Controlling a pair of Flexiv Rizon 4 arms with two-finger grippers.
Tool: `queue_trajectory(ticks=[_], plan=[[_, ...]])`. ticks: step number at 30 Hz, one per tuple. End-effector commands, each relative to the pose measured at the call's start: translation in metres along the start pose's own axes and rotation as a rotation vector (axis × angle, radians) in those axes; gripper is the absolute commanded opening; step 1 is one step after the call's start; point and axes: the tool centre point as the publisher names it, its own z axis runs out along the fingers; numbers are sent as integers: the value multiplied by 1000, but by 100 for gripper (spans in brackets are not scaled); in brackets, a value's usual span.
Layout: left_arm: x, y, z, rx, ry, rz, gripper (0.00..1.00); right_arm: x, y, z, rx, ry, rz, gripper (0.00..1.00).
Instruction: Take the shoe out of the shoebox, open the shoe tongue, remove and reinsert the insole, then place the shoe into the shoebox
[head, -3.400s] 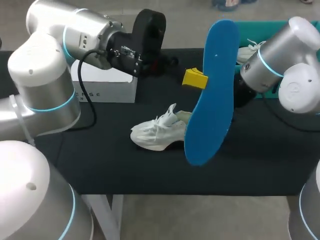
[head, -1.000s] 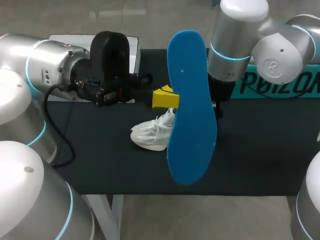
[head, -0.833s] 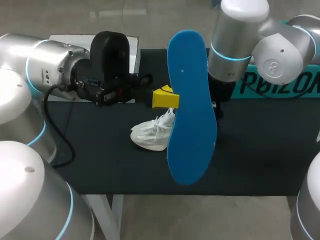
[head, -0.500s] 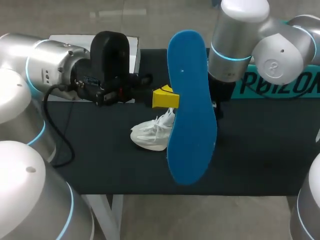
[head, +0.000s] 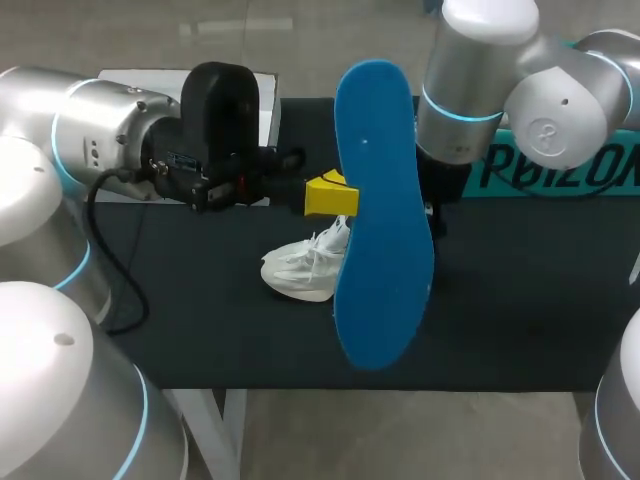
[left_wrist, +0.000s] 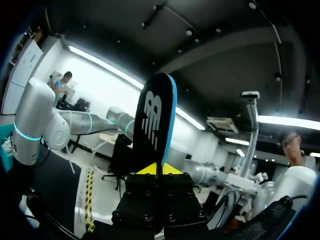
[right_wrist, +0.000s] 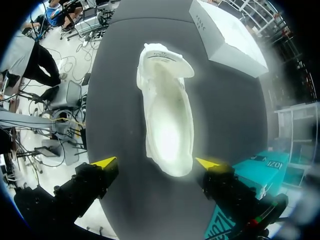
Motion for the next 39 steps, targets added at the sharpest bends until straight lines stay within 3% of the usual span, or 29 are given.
queue_trajectory(ticks=[1, 5, 10, 18, 38, 39], plan=[[-1, 0, 1, 1, 2, 1, 0, 0, 0, 0, 1, -2, 0, 100], [-1, 0, 1, 1, 2, 1, 0, 0, 0, 0, 1, -2, 0, 100], [-1, 0, 1, 1, 2, 1, 0, -14, 9, 6, 28, -18, 8, 100], [-1, 0, 1, 1, 2, 1, 0, -52, 33, 18, 32, -68, -10, 100], [-1, 0, 1, 1, 2, 1, 0, -74, 82, 89, -5, -20, -142, 99], [-1, 0, 1, 1, 2, 1, 0, -73, 84, 90, -4, -18, -143, 48]])
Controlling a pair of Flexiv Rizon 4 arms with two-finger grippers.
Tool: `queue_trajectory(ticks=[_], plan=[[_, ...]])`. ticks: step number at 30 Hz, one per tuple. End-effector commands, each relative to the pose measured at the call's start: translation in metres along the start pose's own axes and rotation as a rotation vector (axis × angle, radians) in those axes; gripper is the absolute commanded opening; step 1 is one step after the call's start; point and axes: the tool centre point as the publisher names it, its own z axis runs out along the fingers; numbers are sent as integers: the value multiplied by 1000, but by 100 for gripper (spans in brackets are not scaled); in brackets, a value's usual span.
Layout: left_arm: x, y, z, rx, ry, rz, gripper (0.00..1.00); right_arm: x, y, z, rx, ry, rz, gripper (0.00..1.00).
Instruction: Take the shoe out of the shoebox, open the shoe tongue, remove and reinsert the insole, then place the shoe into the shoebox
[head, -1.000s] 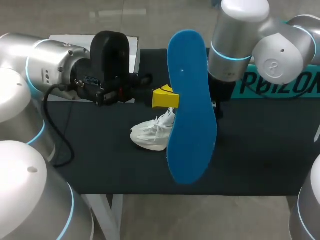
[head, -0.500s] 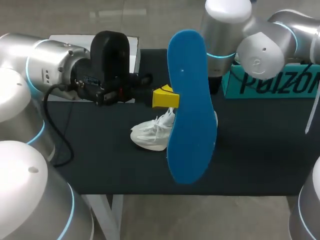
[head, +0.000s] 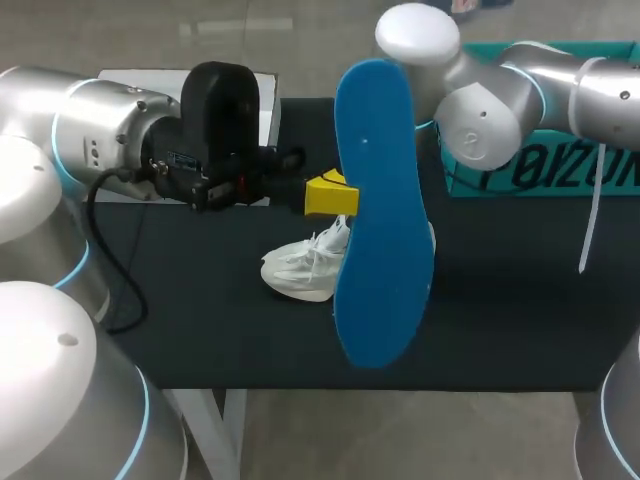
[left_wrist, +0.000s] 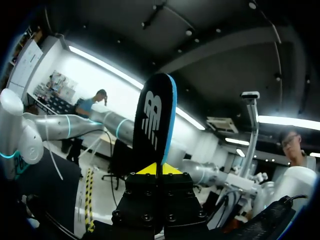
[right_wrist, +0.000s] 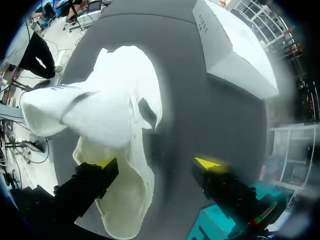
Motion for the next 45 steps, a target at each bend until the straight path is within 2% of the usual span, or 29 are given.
queue_trajectory(ticks=[1, 2, 3, 15, 16, 18, 19, 21, 24, 25, 27, 28, 30, 39, 41, 42, 43, 45], plan=[[-1, 0, 1, 1, 1, 1, 0, -5, 13, 19, 4, 35, -8, 26], [-1, 0, 1, 1, 1, 1, 0, 0, 13, 18, -12, 39, -7, 0], [-1, 0, 1, 1, 1, 1, 0, 6, 12, 16, -30, 55, -18, 0], [-1, 0, 1, 1, 1, 1, 0, 6, 12, 16, -30, 55, -18, 0], [-1, 0, 1, 1, 1, 1, 0, 14, 8, 5, -7, 75, 25, 0], [-1, 0, 1, 1, 1, 1, 0, 25, 5, -15, -17, 85, 114, 0], [-1, 0, 1, 1, 1, 1, 0, 29, 4, -28, -35, 77, 229, 0], [-1, 0, 1, 1, 1, 1, 0, 33, 6, -41, -102, 65, 392, 0], [-1, 0, 1, 1, 1, 1, 0, 38, 6, -49, -120, 24, 672, 0], [-1, 0, 1, 1, 1, 1, 0, 38, 8, -51, -207, -50, 808, 0], [-1, 0, 1, 1, 1, 1, 0, 37, 14, -53, -316, -99, 896, 0], [-1, 0, 1, 1, 1, 1, 0, 34, 20, -56, -435, -122, 936, 0], [-1, 0, 1, 1, 1, 1, 0, 27, 30, -59, -516, -170, 841, 0], [-1, 0, 1, 1, 1, 1, 0, 27, 30, -59, -516, -170, 841, 0], [-1, 0, 1, 1, 1, 1, 0, 15, 20, -64, -569, -209, 1031, 0], [-1, 0, 1, 1, 1, 1, 0, 13, 17, -65, -564, -224, 1110, 0], [-1, 0, 1, 1, 1, 1, 0, 11, 11, -64, -578, -197, 1232, 0], [-1, 0, 1, 1, 1, 1, 0, 14, 10, -63, -587, -188, 1337, 0]])
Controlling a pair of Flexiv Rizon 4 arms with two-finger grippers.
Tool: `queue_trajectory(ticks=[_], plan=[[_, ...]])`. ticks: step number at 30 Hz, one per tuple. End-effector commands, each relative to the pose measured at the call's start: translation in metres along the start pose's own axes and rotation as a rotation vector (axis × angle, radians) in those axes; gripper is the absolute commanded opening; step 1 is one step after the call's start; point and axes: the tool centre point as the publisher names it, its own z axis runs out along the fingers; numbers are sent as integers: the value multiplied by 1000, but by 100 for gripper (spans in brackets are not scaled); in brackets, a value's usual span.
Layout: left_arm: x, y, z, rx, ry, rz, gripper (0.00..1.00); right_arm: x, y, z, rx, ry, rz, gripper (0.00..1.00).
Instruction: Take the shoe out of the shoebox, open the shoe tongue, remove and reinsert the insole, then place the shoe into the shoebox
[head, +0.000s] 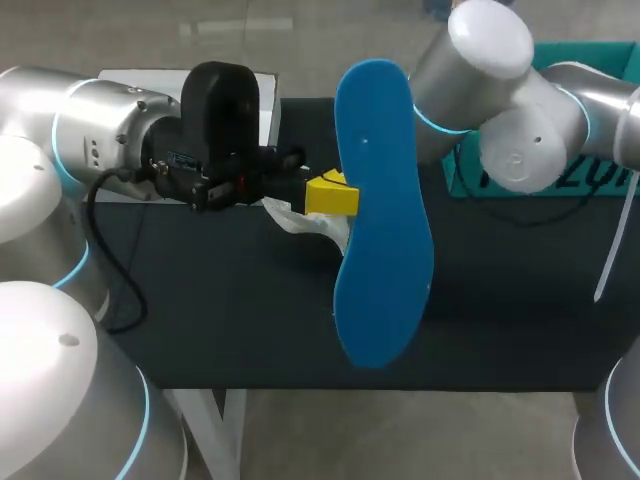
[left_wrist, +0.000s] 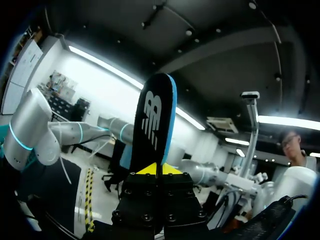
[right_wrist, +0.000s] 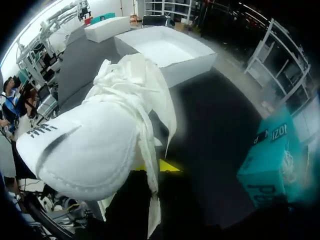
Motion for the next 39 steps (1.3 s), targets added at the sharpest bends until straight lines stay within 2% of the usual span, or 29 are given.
queue_trajectory(ticks=[1, 7, 11, 14, 17, 21, 30, 39], plan=[[-1, 0, 1, 1, 1, 0, 0, -3, -16, -7, -295, -70, 597, 0], [-1, 0, 1, 1, 1, 0, 0, 6, -20, -5, -213, -83, 720, 0], [-1, 0, 1, 1, 1, 0, 0, 3, -22, -6, -219, 19, 861, 0], [-1, 0, 1, 1, 1, 0, 0, 3, -23, -10, -179, 39, 873, 0], [-1, 0, 1, 1, 1, 0, 0, 3, -30, -10, -128, 20, 890, 0], [-1, 0, 1, 1, 1, 0, 0, -3, -43, -1, -114, 19, 974, 0], [-1, 0, 1, 1, 1, 0, 0, -5, -46, 17, -33, 48, 922, 0], [-1, 0, 1, 1, 1, 0, 0, -9, -44, 20, -5, 78, 857, 0]])
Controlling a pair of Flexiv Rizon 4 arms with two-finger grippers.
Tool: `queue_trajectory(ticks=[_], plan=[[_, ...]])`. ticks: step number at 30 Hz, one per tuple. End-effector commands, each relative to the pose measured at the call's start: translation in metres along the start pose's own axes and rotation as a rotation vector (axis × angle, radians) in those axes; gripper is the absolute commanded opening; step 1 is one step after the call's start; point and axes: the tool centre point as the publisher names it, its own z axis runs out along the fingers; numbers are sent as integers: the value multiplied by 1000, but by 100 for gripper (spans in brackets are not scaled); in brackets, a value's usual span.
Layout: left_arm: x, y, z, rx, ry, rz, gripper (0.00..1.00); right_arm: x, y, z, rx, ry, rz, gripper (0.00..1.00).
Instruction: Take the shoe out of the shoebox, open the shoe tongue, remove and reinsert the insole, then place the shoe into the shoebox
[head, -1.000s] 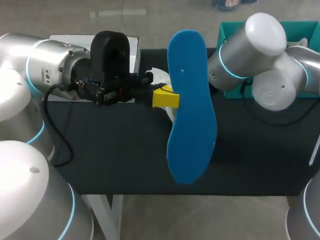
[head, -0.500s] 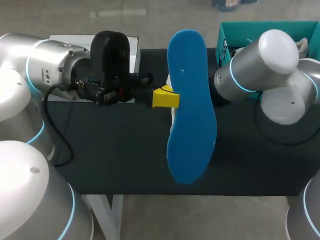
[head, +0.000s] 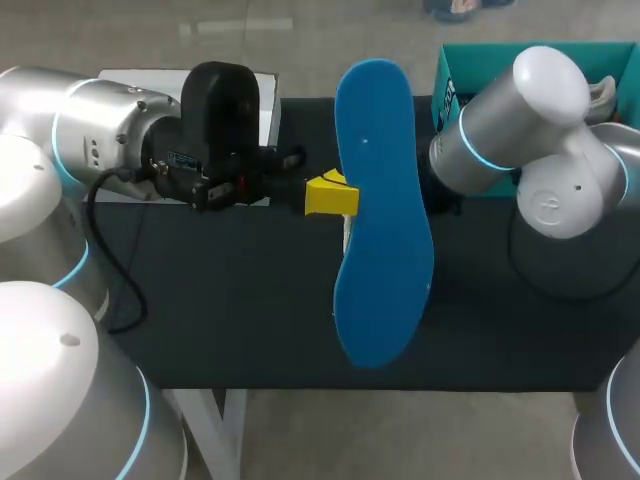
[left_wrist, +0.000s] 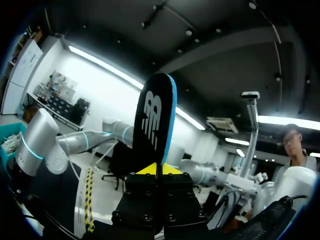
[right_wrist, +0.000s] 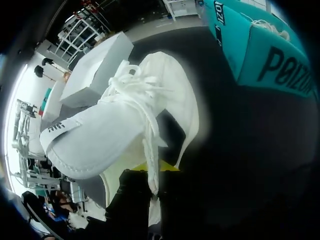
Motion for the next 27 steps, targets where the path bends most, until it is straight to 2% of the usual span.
queue_trajectory(ticks=[1, 9, 12, 13, 14, 15, 19, 20, 25, 27], plan=[[-1, 0, 1, 1, 1, 0, 0, -2, 4, 3, 19, -5, -7, 0], [-1, 0, 1, 1, 1, 0, 0, -15, 1, 18, 48, -34, -22, 0], [-1, 0, 1, 1, 1, 0, 0, -18, 1, 17, 64, -39, -55, 0], [-1, 0, 1, 1, 1, 0, 0, -18, 1, 12, 57, -38, -57, 21], [-1, 0, 1, 1, 1, 0, 0, -19, 2, 7, 59, -50, -71, 50], [-1, 0, 1, 1, 1, 0, 0, -20, 2, 1, 54, -53, -76, 100], [-1, 0, 1, 1, 1, 0, 0, -16, 6, -27, 35, -20, -102, 100], [-1, 0, 1, 1, 1, 0, 0, -16, 7, -34, 24, 14, -100, 100], [-1, 0, 1, 1, 1, 0, 0, -9, 14, -72, -65, 354, 24, 100], [-1, 0, 1, 1, 1, 0, 0, -7, 18, -80, -91, 389, 27, 100]])
